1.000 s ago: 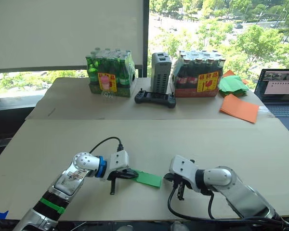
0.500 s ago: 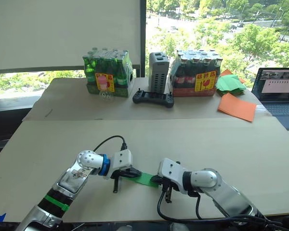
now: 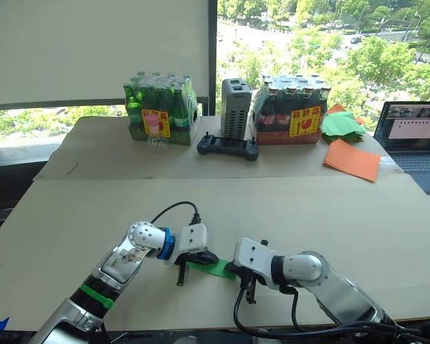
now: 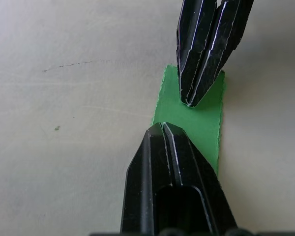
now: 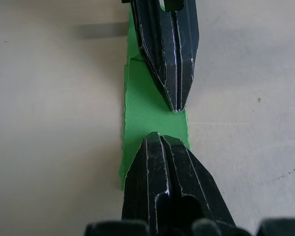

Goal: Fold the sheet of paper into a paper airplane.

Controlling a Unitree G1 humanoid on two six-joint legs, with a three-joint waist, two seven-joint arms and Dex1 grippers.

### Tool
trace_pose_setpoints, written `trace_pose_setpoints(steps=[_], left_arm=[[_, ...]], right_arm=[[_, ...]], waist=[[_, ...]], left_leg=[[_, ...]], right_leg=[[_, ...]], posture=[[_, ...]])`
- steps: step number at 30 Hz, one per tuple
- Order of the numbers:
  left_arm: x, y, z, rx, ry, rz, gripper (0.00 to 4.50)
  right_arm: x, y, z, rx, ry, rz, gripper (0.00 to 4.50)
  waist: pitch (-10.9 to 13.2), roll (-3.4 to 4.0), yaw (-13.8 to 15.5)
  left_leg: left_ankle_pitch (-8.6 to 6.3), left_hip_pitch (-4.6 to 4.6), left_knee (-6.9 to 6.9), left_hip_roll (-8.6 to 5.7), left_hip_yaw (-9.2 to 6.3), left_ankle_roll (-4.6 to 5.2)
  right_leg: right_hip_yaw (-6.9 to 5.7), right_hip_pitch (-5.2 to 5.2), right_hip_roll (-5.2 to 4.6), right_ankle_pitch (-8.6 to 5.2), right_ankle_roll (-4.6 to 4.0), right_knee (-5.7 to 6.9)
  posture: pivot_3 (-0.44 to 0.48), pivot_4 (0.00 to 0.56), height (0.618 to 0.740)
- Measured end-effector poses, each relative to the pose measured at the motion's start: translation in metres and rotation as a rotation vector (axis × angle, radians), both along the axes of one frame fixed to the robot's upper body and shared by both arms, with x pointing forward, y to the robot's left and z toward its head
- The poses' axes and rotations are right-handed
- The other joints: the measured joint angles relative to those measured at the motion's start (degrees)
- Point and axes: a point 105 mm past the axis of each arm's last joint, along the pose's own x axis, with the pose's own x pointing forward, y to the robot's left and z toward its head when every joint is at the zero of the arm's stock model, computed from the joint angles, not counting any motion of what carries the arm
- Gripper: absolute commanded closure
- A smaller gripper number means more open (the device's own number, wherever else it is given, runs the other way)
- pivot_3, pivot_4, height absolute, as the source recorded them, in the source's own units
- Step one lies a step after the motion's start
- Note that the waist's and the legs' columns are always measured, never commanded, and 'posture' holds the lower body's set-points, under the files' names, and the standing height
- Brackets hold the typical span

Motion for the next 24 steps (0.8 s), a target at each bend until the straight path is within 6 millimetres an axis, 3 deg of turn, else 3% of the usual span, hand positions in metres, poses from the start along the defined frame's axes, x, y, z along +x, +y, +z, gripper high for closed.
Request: trace_pose_setpoints(steps=[10,24], left_arm=[[0.003,0.010,-0.003,0.026,-0.016,0.004,4.50],[0.006,0.056,-0.002,0.081,-0.023,0.102,4.50]], right_arm=[[0.000,0.002,0.001,-0.005,0.011,-0.005,4.48],[-0.002,0.003,-0.002,-0.015,0.019,0.004,4.48]], waist=[[-0.39,-0.02,-0.12],[-0.54,0.01,-0.68]], left_leg=[[-0.10,0.09,-0.03,0.02,-0.01,0.18],[-0.13,0.89,-0.41,0.13,0.01,0.22]], right_leg=[[0.00,0.03,0.02,-0.01,0.01,0.03],[0.03,0.61,0.08,-0.30,0.46,-0.06]], posture=[[0.000,0.150,0.711],[0.000,0.150,0.711]])
